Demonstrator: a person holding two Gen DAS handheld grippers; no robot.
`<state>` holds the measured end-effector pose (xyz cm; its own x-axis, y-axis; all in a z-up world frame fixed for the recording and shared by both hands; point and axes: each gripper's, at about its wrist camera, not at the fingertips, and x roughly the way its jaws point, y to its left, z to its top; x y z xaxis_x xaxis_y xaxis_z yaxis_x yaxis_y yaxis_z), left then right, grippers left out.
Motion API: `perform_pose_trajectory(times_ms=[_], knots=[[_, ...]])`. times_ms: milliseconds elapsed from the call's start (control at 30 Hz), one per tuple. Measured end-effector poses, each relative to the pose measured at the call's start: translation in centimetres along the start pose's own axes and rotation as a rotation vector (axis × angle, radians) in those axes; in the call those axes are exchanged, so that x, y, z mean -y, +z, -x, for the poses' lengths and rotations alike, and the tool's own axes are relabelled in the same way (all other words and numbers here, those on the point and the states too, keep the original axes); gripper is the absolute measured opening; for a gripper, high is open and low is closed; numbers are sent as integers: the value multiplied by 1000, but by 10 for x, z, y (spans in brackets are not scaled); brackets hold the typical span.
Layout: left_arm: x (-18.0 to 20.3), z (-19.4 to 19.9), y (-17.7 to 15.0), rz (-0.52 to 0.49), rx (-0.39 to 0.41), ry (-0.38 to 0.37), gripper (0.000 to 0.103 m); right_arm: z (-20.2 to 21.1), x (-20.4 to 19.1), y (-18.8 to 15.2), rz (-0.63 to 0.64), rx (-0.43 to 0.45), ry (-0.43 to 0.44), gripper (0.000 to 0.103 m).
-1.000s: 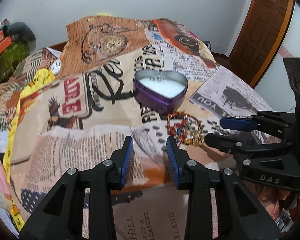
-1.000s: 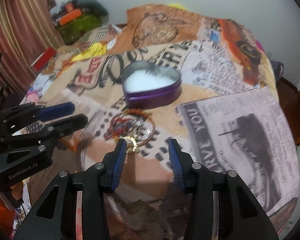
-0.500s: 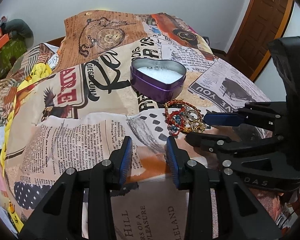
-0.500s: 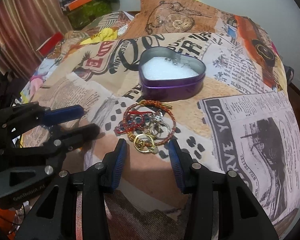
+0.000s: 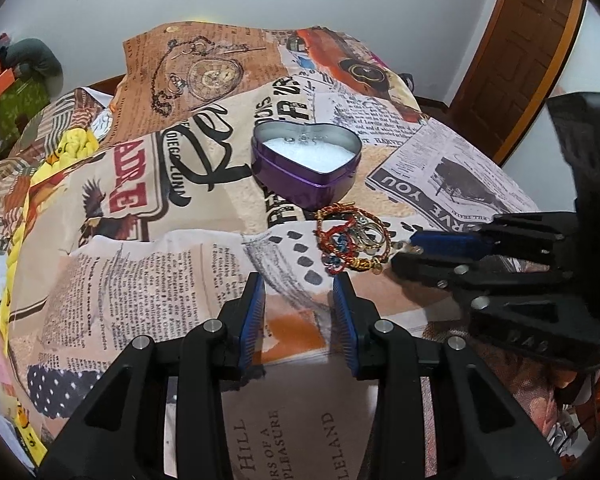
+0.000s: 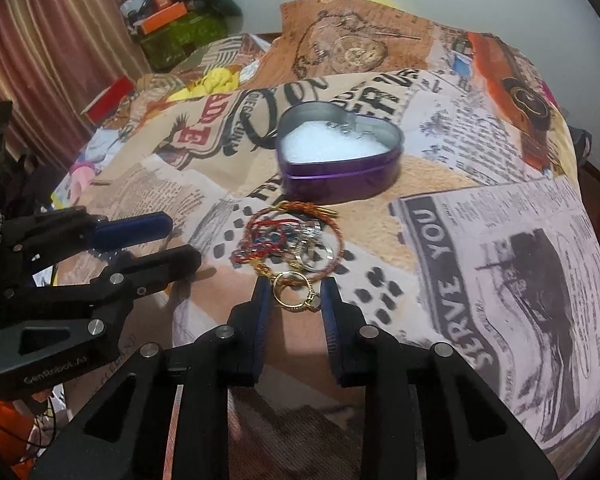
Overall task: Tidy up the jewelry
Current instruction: 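Move both tools back from the tin to the jewelry pile, then grasp a red-blue beaded bracelet with the left tool while the right grasps a gold ring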
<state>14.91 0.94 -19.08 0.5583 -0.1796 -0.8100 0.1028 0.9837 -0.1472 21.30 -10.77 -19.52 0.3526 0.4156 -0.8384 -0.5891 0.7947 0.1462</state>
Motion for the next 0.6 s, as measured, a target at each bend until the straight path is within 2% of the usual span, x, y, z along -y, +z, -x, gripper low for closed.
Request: perform_pose_trajectory(times_ms=[200, 467, 600], knots=[[7, -17, 2, -16, -31, -12, 34, 17, 19, -5, -53, 43, -22, 23], [17, -28, 6, -52, -25, -2, 33, 27, 33, -7, -88, 75, -20, 23], [21, -30, 8, -74, -17, 3, 18, 28, 36, -9, -96, 79, -12, 23]])
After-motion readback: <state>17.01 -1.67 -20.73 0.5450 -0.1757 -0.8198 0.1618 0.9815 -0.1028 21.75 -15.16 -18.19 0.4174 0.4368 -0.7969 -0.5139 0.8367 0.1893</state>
